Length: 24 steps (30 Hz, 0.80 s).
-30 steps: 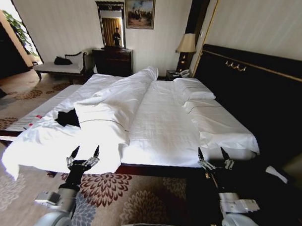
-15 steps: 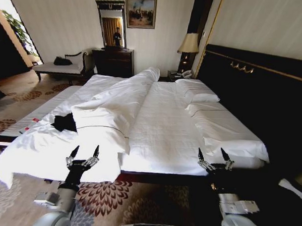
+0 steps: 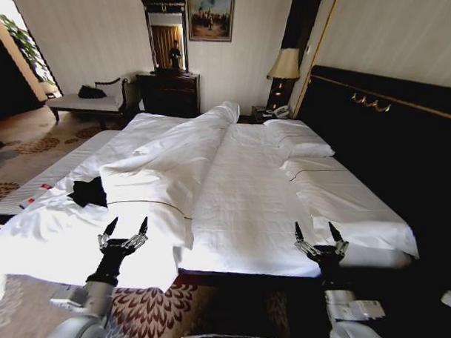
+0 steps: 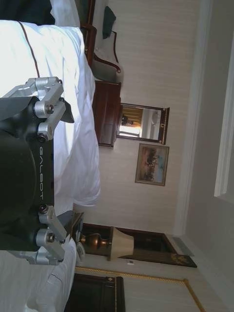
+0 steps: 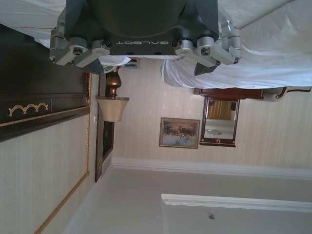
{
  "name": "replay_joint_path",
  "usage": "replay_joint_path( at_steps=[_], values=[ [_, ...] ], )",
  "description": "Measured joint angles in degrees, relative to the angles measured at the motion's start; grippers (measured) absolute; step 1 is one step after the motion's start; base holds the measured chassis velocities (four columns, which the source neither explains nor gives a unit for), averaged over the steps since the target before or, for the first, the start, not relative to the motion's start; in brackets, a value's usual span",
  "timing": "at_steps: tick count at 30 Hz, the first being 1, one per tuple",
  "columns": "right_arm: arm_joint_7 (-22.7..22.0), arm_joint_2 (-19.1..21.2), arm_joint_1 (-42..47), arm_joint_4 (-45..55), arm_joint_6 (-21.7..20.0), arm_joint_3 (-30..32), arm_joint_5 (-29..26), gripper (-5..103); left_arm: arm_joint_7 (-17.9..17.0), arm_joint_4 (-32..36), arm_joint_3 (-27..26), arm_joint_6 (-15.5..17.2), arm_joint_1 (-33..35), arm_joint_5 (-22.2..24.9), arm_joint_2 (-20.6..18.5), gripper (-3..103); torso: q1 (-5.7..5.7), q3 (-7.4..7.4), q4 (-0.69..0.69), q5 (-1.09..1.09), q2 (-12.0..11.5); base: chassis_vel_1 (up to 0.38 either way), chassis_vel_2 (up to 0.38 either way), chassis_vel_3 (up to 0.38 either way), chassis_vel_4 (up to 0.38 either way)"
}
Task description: Fold the clothes on the bed.
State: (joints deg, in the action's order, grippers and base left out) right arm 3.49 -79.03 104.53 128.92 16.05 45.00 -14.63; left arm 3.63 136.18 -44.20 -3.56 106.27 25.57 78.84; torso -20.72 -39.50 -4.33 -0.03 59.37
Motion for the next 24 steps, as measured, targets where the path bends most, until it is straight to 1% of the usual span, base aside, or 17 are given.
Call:
replay_joint_path(
  at_steps=[10, 16, 24],
  values=[
    [0.64, -0.06, -0.44, -0.48, 1.50, -0.14, -0.49, 100, -0.03, 0.38, 0.23, 0.03, -0.03, 0.27, 0.18, 100, -0.01, 0.00, 0.01, 0.00, -0.01, -0.094, 0.106, 0.106, -0.091],
    [-0.21, -0.04, -0.40, -0.47, 1.53, -0.16, -0.42, 100, -0.06, 1.24, 0.12, -0.03, 0.43, 0.30, 0.62, 100, 0.00, 0.00, 0.00, 0.01, 0.00, -0.029, 0.022, 0.022, -0.014],
    [0.05, -0.27, -0.41, -0.38, 1.70, -0.18, 0.30, 100, -0.09, 1.68, -0.31, -0.31, 0.82, 0.46, 0.75, 100, 0.01, 0.00, 0.00, 0.00, 0.00, 0.000, 0.000, 0.000, 0.000]
  ],
)
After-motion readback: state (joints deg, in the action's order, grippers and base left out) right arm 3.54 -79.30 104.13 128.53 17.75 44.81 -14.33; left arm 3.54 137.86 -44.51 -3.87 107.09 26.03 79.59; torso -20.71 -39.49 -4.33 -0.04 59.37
